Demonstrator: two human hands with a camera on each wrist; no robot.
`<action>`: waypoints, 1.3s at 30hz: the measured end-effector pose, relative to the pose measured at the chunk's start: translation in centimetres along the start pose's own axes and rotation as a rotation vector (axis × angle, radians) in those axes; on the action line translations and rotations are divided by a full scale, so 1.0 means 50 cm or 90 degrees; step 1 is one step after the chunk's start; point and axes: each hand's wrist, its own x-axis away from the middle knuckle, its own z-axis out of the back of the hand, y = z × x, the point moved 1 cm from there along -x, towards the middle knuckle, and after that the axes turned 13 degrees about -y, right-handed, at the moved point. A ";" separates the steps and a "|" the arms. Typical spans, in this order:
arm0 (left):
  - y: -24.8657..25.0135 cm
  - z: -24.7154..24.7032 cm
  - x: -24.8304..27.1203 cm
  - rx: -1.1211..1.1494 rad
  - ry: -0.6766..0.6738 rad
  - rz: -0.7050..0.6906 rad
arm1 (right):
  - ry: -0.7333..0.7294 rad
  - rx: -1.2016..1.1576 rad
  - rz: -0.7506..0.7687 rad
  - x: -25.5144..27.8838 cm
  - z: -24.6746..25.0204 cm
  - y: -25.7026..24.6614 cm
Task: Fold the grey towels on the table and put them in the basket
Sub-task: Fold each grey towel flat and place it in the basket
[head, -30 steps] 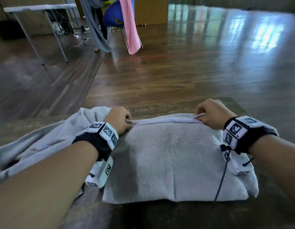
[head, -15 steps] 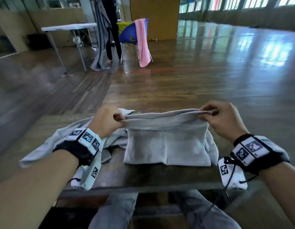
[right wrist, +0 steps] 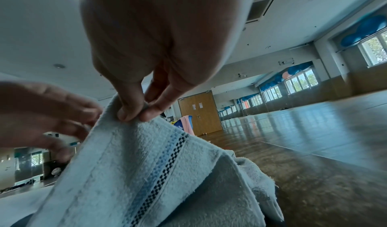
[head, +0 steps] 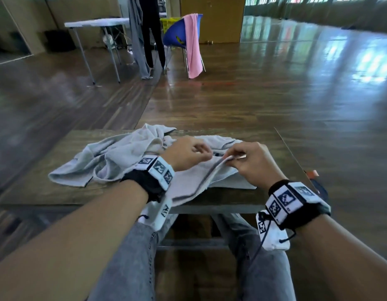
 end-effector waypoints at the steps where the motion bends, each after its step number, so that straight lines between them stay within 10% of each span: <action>1: 0.015 -0.016 -0.014 0.022 -0.018 -0.027 | 0.006 -0.006 0.000 0.002 0.000 -0.002; 10: 0.014 -0.053 -0.012 0.170 -0.039 -0.059 | 0.041 -0.078 0.054 0.023 0.003 -0.018; 17: -0.002 -0.052 -0.002 0.259 0.108 -0.030 | 0.109 -0.099 0.013 0.024 -0.022 -0.016; 39: -0.002 -0.057 0.028 0.192 0.124 -0.105 | 0.094 -0.031 -0.025 -0.012 -0.044 -0.040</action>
